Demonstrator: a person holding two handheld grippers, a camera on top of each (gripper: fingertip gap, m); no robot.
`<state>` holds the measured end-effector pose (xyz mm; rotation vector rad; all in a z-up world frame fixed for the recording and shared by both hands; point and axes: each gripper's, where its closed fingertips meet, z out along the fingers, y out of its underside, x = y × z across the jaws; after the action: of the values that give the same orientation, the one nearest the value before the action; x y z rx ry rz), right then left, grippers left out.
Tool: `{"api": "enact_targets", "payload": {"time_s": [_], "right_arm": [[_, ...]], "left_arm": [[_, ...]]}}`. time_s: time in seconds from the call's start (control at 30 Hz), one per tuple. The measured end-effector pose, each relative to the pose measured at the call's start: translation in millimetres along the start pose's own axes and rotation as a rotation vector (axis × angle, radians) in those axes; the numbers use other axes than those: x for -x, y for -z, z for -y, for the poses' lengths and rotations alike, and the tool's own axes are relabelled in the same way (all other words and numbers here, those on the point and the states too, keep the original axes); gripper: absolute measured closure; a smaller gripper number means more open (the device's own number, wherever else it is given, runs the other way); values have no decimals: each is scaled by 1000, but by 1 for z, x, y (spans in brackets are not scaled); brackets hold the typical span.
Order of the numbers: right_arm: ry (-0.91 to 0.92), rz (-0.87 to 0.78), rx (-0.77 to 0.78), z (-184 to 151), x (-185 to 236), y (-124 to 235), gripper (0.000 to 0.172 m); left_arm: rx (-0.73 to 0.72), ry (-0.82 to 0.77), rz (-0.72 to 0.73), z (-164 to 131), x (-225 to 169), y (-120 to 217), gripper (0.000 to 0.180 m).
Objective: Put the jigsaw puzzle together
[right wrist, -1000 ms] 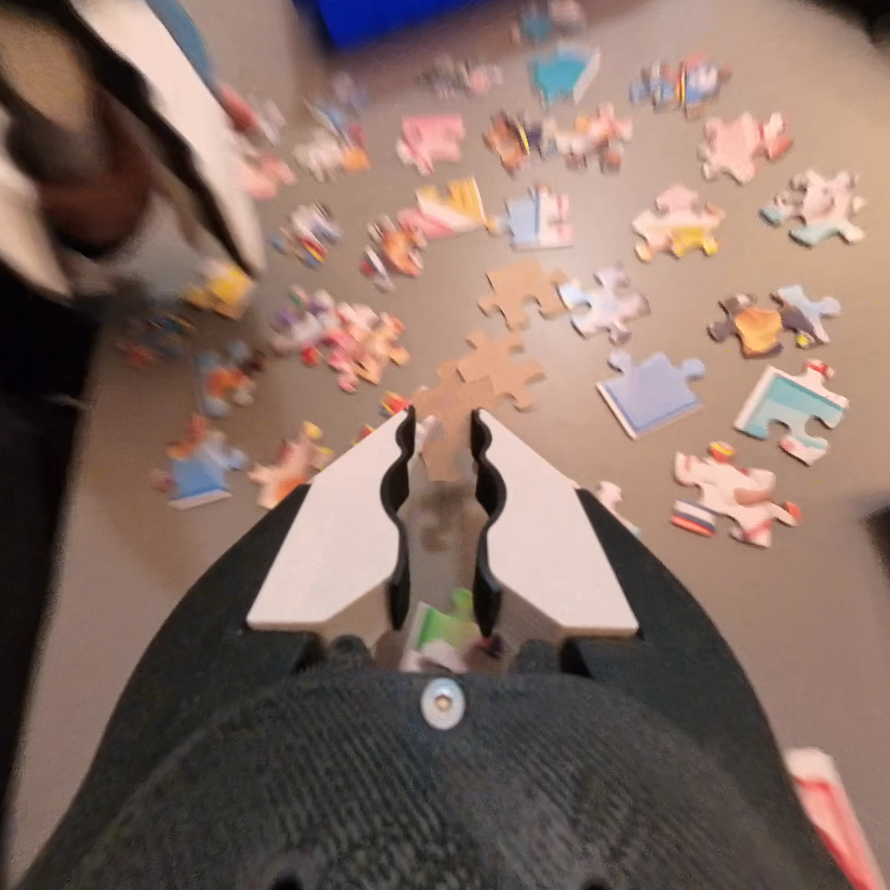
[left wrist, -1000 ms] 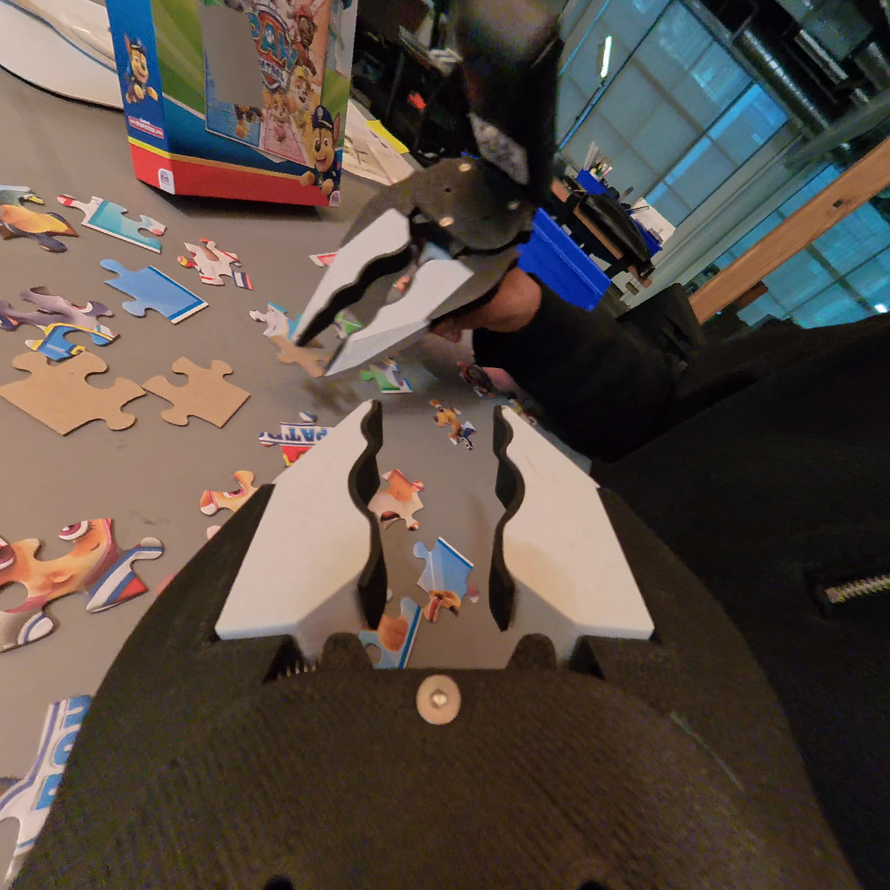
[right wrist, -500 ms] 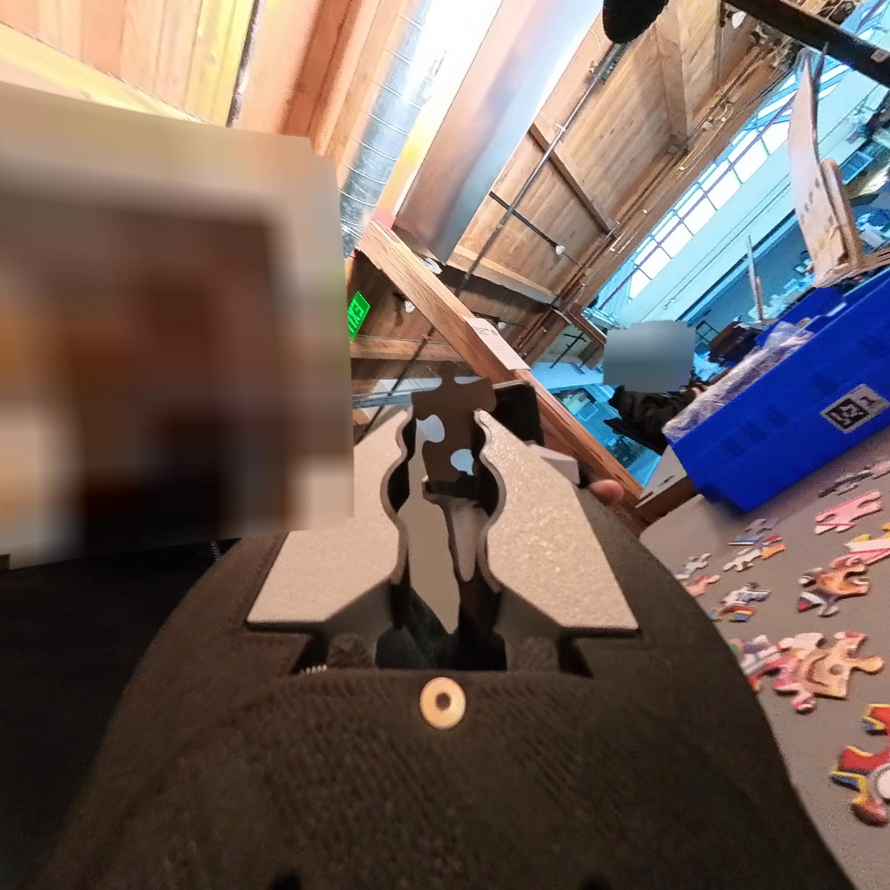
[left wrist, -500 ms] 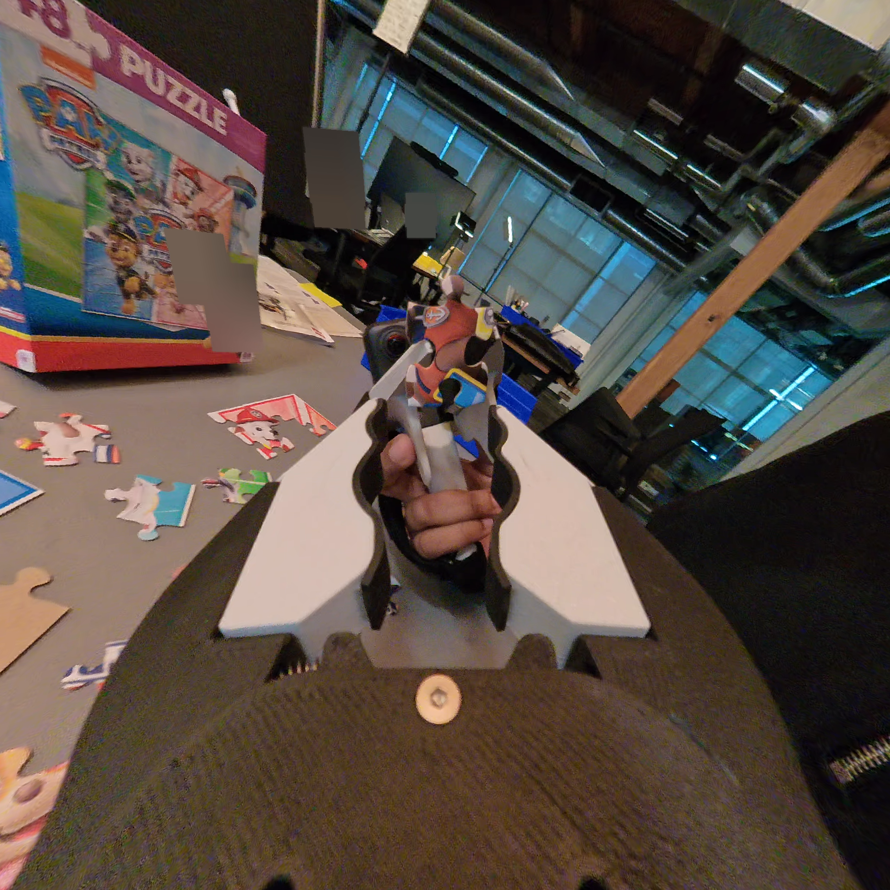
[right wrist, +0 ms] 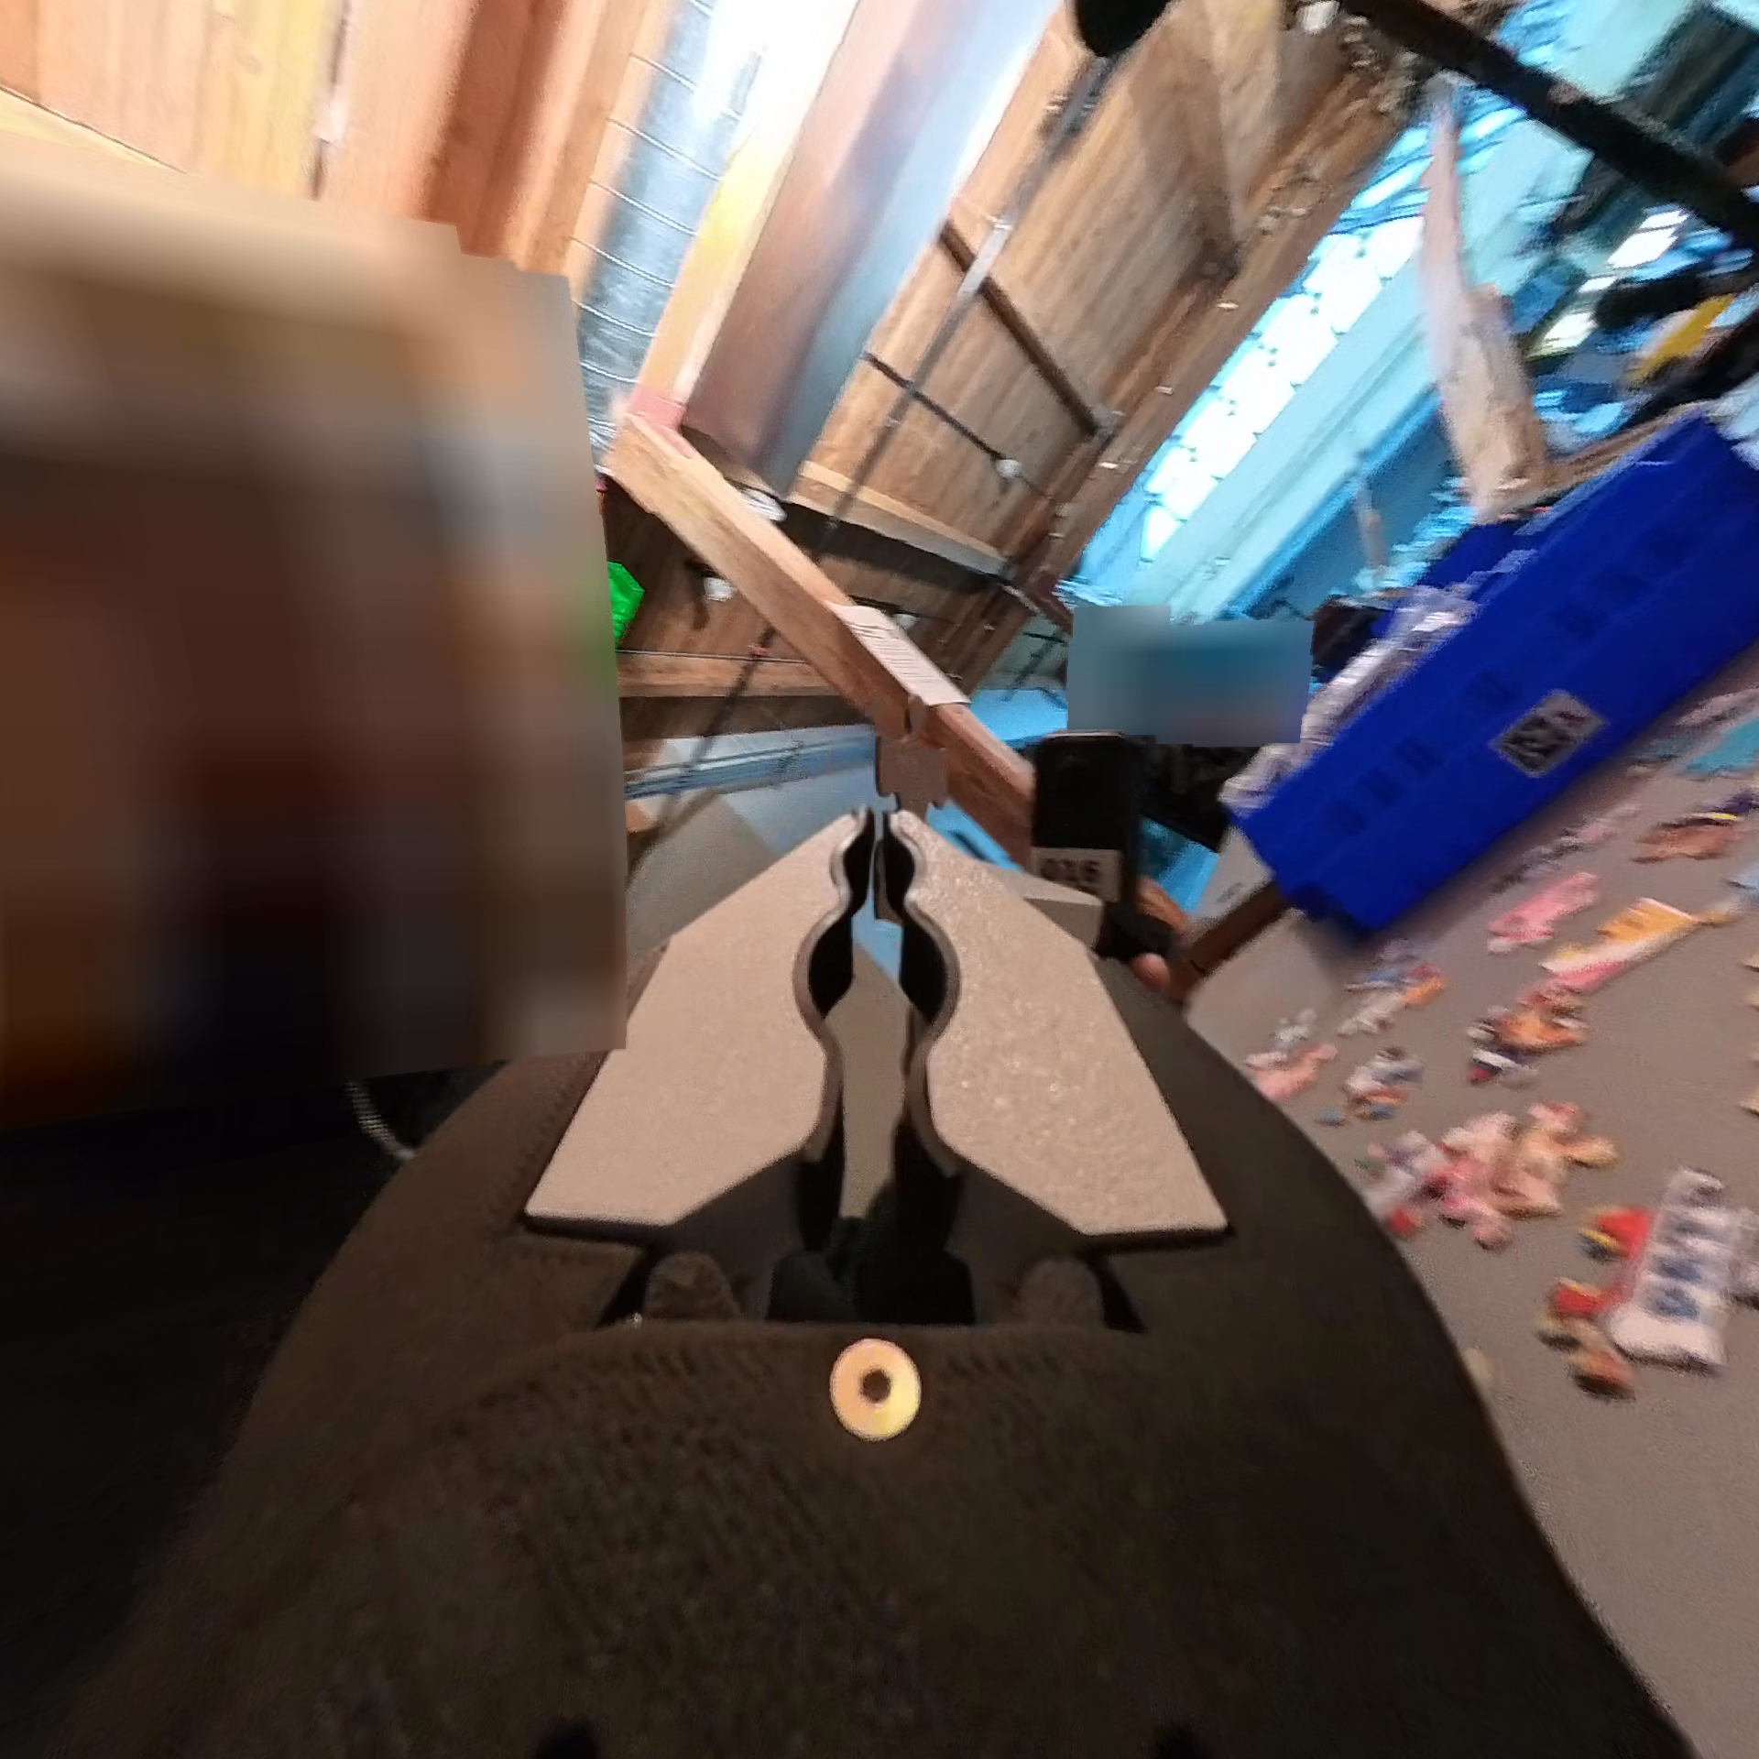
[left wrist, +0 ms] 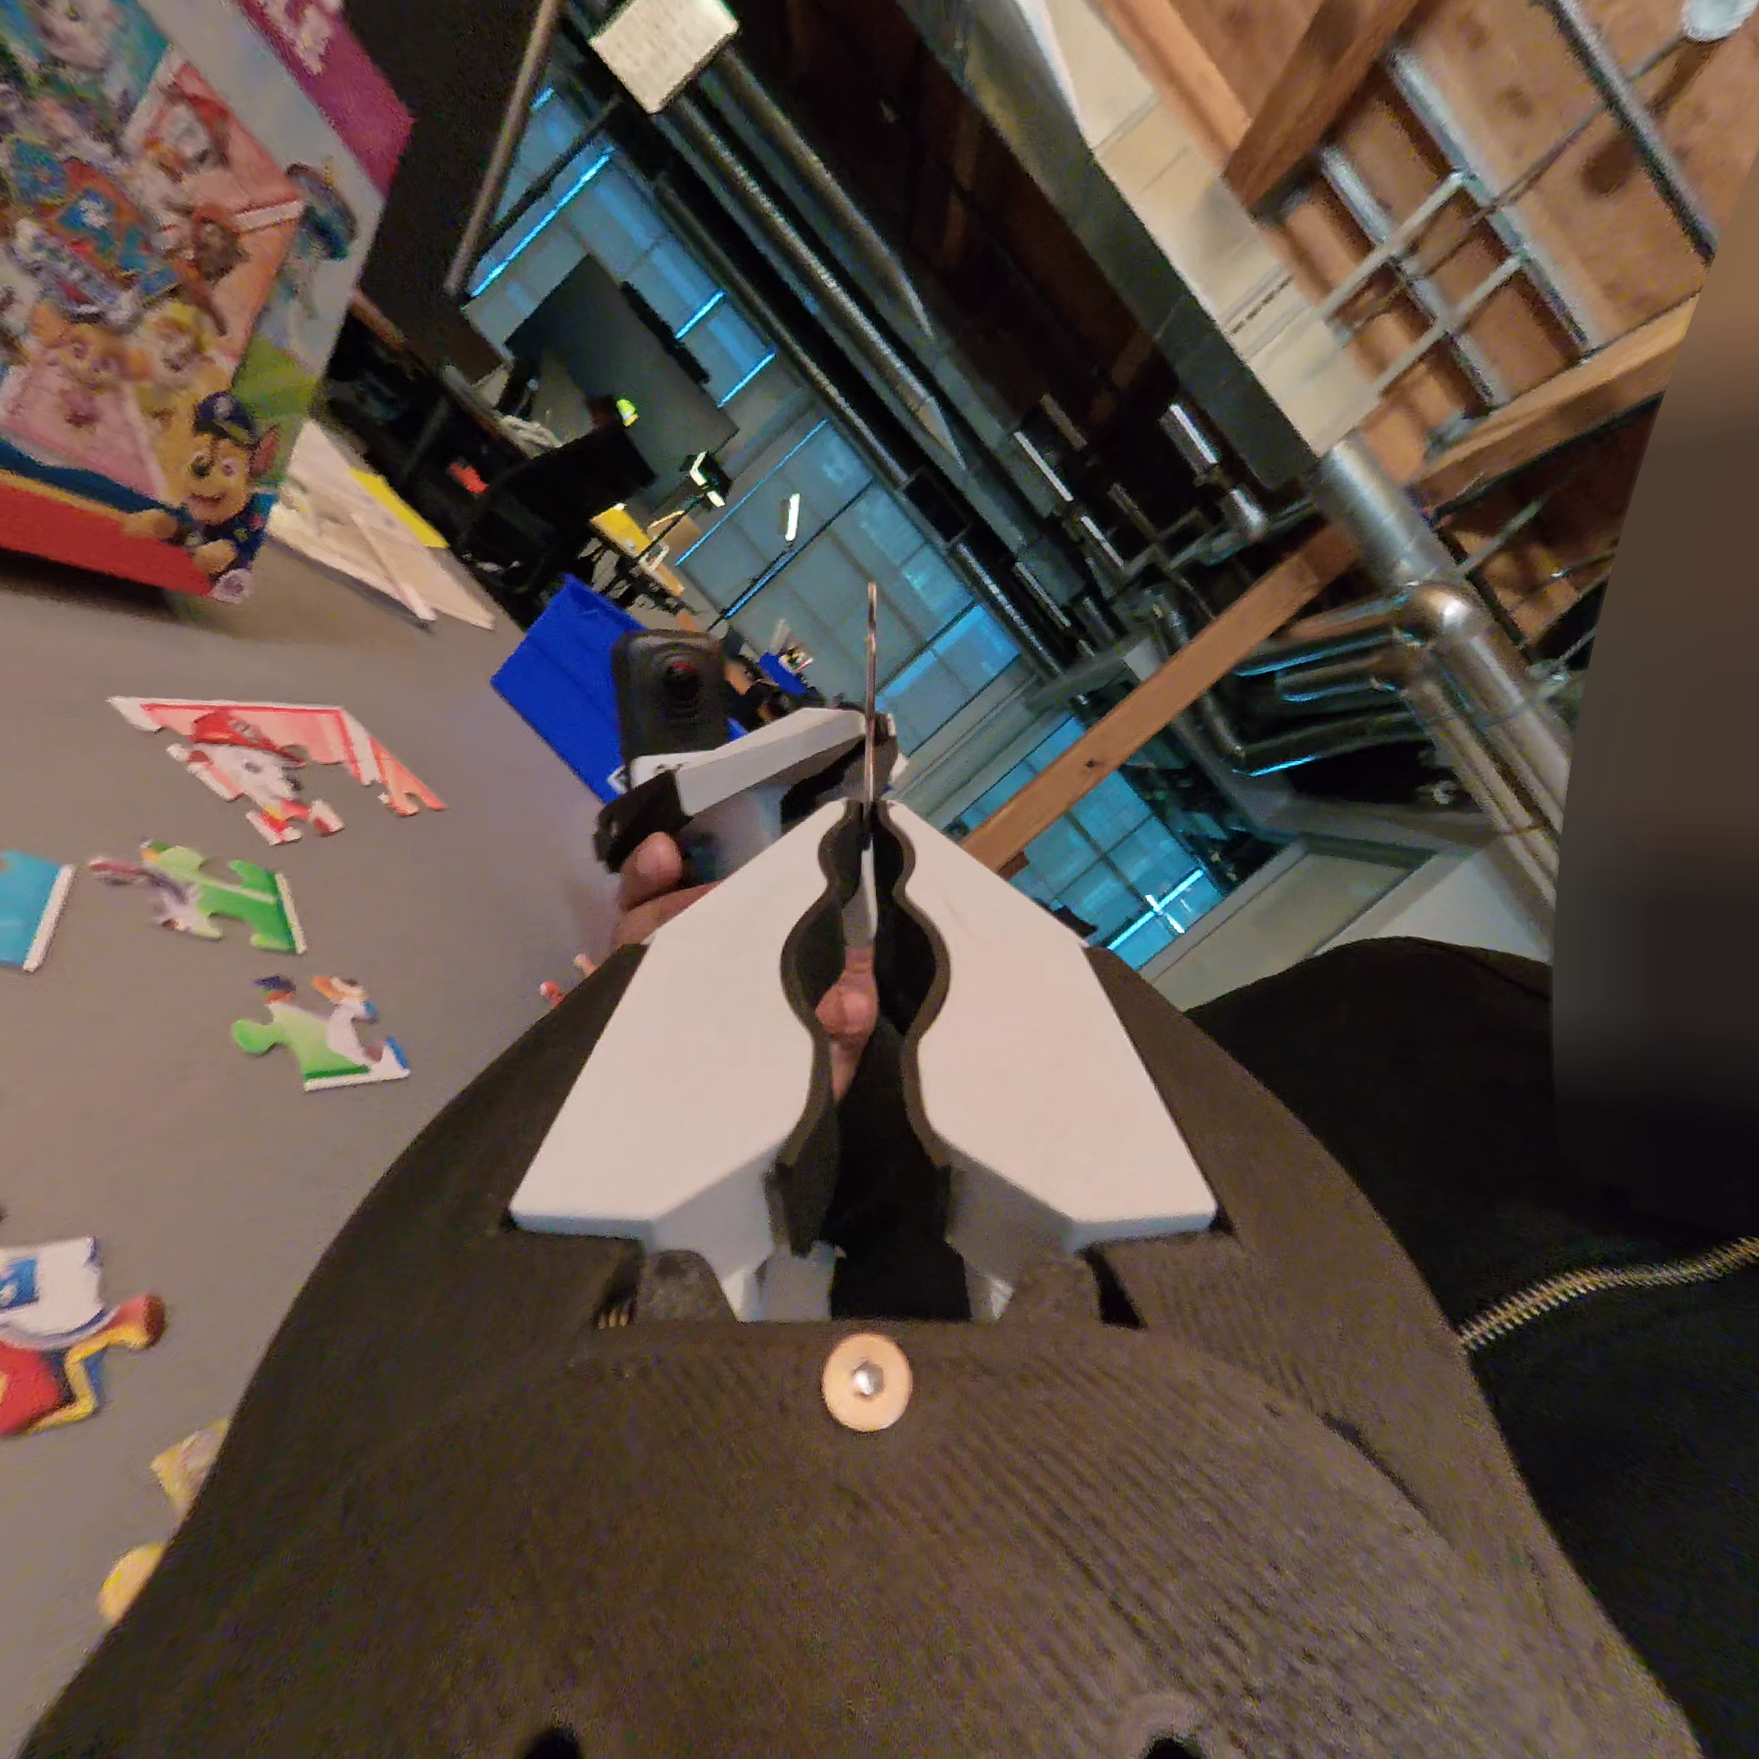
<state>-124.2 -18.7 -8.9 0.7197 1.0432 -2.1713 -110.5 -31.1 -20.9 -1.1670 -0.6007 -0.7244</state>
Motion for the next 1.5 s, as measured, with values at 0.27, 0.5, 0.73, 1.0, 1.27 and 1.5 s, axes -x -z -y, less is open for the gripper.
{"api": "enact_targets", "payload": {"time_s": [0.27, 0.5, 0.73, 1.0, 1.27, 1.5], "right_arm": [[366, -531, 211, -7, -42, 41, 154], [1058, -886, 657, -29, -66, 52, 133], [1342, -1020, 875, -36, -81, 54, 153], [1271, -1052, 874, -36, -79, 67, 155], [1149, -1210, 918, -18, -80, 121, 156], [1004, -1273, 950, -16, -83, 153, 156]], "left_arm": [[47, 91, 182, -15, 47, 12, 180], [96, 129, 253, -26, 62, 11, 180], [138, 128, 313, -35, 71, 11, 180], [145, 89, 405, -36, 82, 17, 149], [121, 75, 387, -30, 78, 23, 150], [122, 69, 379, -31, 76, 24, 150]]}}
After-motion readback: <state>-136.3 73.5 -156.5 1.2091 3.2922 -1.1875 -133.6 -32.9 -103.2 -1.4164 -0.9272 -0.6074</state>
